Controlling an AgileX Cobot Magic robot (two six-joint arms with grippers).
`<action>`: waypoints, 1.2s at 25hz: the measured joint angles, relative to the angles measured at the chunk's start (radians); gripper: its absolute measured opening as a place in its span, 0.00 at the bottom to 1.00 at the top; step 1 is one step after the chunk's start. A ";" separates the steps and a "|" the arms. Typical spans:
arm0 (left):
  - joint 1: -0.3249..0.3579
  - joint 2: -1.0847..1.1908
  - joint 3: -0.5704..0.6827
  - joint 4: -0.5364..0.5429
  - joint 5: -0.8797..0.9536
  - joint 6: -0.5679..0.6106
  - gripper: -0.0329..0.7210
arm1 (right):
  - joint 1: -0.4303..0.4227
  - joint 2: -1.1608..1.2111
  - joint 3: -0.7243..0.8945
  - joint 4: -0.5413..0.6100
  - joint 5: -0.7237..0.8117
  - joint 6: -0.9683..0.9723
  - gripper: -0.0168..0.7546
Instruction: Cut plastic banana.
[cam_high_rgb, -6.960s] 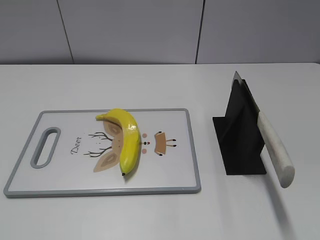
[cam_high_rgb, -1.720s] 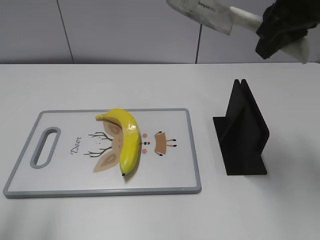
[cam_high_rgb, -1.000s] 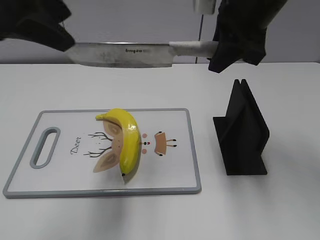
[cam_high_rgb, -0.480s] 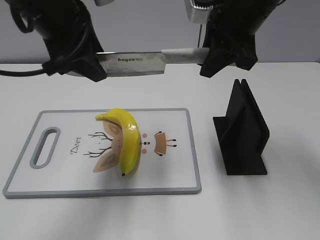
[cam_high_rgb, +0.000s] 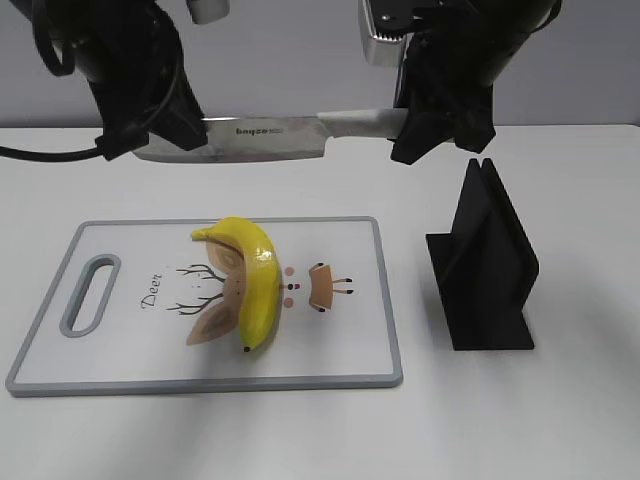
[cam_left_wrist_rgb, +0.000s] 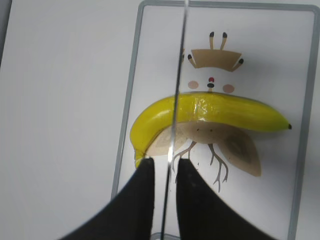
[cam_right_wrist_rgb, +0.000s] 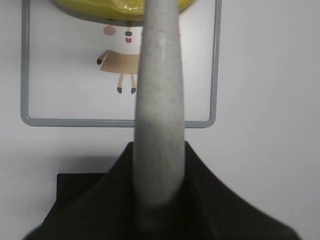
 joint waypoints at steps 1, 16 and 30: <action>0.001 0.008 0.000 0.007 -0.001 0.000 0.22 | 0.000 0.000 0.000 0.000 -0.001 0.000 0.23; 0.004 0.124 0.003 0.013 -0.035 -0.015 0.04 | 0.000 0.051 0.000 -0.001 -0.019 0.037 0.23; -0.004 0.271 0.330 -0.022 -0.508 -0.068 0.05 | 0.009 0.325 -0.012 -0.041 -0.084 0.035 0.26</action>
